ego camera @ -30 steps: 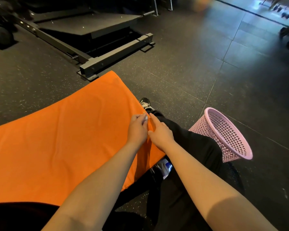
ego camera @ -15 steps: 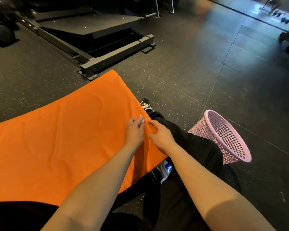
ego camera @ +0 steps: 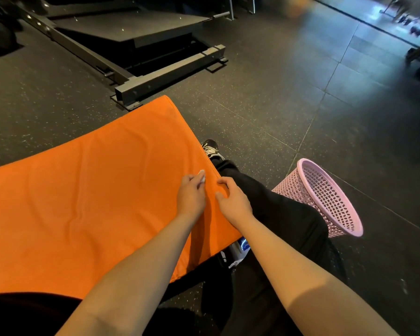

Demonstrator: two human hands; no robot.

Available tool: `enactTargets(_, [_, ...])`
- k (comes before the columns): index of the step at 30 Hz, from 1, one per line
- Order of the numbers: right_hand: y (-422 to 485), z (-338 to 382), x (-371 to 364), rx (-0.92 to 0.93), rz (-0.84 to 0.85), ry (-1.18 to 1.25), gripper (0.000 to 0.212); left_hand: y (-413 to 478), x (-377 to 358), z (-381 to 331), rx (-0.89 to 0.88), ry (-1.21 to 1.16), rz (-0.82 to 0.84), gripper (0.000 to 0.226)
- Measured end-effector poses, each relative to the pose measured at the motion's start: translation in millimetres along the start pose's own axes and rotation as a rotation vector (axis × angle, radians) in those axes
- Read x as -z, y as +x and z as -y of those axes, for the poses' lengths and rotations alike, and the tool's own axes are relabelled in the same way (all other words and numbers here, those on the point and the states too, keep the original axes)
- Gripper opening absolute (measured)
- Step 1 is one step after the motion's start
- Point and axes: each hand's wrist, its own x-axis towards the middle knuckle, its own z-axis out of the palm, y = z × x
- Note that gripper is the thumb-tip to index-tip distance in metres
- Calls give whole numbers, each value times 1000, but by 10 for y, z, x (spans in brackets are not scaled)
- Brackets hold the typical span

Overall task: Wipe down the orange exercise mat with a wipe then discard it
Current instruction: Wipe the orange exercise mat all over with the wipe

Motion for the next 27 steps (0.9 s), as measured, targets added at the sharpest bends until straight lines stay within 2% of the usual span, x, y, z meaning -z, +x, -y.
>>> enactTargets(2, [12,-15,29,15,6,26,33,78,-2,-177,-139,-21,50,31])
enactTargets(4, [8,-21,45,32,37,27,36,125,-21,-252,-192,-1,61,29])
enactTargets(10, [-27,11,-71,23,106,-191,74,-74,4,318,42,56,-42,31])
enactTargets(12, [-25,14,-123,6,144,-245,73,-174,-6,401,97,77,-42,34])
enactTargets(14, [-10,21,-122,-23,155,-190,72,-177,-32,325,105,52,-43,35])
enactTargets(21, [-9,70,-70,-36,66,27,64,84,-73,-116,-123,31,50,34])
enactTargets(23, [-3,62,-109,-44,63,29,64,35,-29,30,-88,57,26,33])
enactTargets(27, [16,33,-172,-64,71,34,56,-144,72,419,93,147,2,39])
